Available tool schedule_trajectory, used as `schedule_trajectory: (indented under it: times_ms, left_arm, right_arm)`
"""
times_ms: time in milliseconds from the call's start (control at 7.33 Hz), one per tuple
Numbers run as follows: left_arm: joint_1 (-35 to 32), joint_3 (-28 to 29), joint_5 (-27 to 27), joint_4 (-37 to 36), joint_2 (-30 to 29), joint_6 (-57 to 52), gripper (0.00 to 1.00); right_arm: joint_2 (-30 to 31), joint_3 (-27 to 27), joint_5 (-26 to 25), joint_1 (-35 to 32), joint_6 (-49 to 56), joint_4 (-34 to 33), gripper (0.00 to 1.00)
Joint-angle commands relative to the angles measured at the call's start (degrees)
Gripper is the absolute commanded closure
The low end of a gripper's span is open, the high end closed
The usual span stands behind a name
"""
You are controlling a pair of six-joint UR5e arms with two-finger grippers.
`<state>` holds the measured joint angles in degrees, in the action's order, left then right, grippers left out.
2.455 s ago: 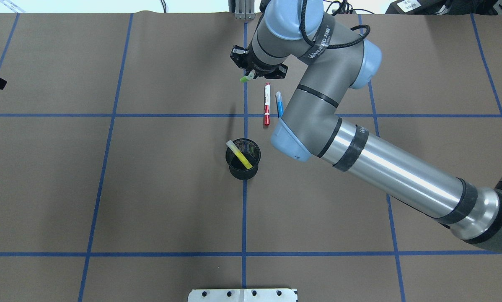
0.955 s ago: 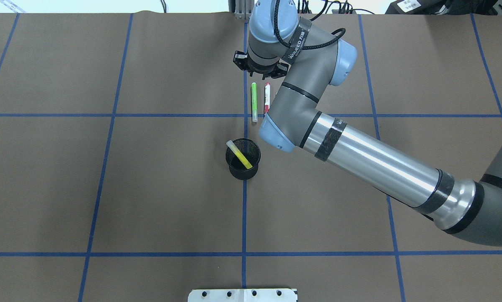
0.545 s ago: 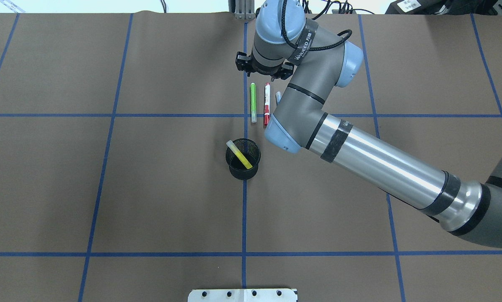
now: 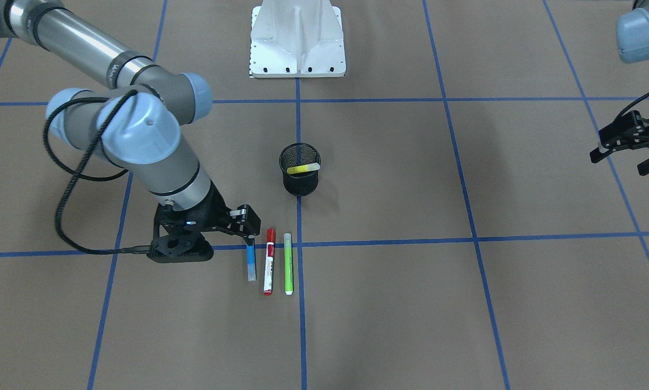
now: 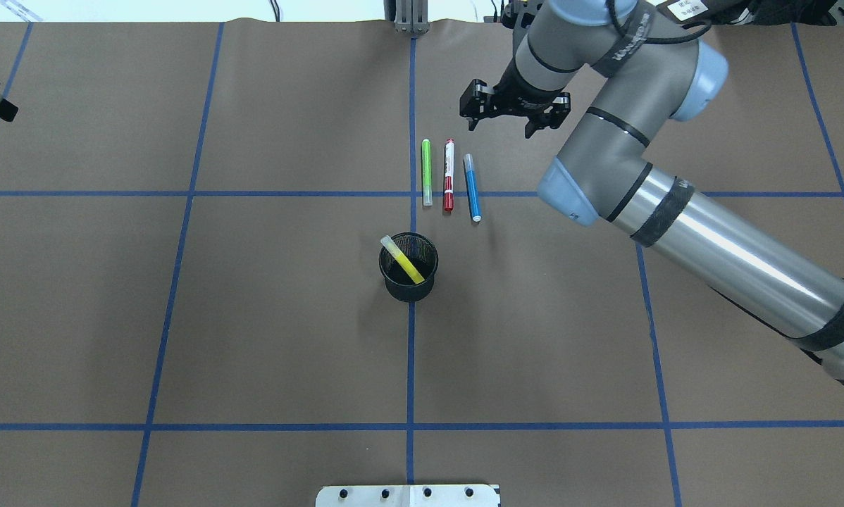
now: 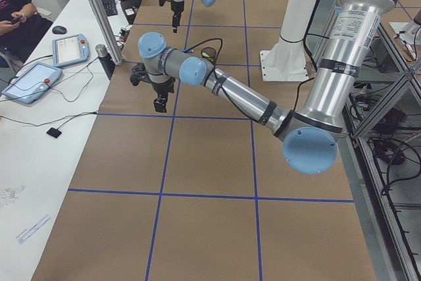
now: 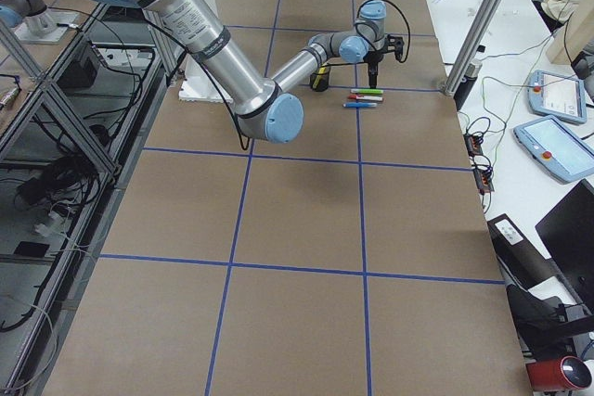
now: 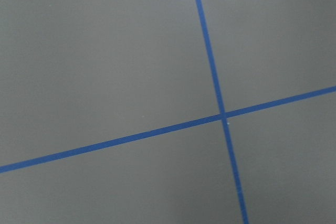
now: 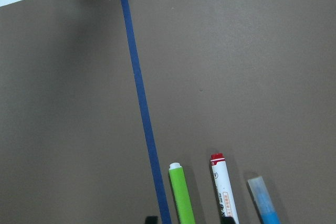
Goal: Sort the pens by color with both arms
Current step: 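Raise the right gripper away while the left arm reaches toward the cup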
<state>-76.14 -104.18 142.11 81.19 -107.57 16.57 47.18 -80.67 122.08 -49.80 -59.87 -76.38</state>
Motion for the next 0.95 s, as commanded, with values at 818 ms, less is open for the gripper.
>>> schedule_trajectory:
  times_ms: [818]
  left_arm:
    - [17.2, -6.4, -10.0, 7.7, -12.7, 70.1, 0.01]
  right_arm:
    - [11.3, -6.4, 8.8, -16.7, 24.9, -13.8, 0.02]
